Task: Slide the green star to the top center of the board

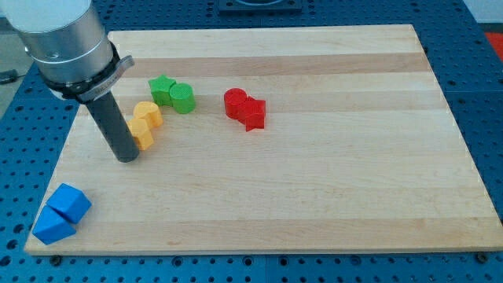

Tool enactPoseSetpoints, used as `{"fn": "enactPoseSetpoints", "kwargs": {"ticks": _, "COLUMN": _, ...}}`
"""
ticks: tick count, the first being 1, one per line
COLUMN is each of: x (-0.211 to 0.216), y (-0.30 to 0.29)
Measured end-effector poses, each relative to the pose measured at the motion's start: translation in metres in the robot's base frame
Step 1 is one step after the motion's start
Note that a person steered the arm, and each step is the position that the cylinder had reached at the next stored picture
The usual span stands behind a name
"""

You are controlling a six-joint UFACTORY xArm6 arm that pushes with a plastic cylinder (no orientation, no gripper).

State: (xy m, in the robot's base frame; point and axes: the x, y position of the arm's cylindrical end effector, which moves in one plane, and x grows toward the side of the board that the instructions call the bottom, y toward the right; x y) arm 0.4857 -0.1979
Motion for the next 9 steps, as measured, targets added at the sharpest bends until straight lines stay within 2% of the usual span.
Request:
{"fn": "enactPoseSetpoints", "kwargs": {"ticks": 1, "x": -0.005, "y": 0.0}}
{"fn": "enactPoseSetpoints", "kwargs": {"ticks": 2, "x": -0.028, "y": -0.033}}
{"fn": "enactPoseSetpoints", "kwargs": {"ticks": 3, "x": -0.07, "y": -0.024}}
{"fn": "enactPoseSetpoints", "kwargs": {"ticks": 5, "x": -0.113, "y": 0.001}}
{"fn": "enactPoseSetpoints", "kwargs": {"ticks": 7, "x": -0.128, "y": 0.036}}
{"fn": "enactPoseSetpoints", "kwargs": {"ticks": 9, "x": -0.121, "y": 0.04}}
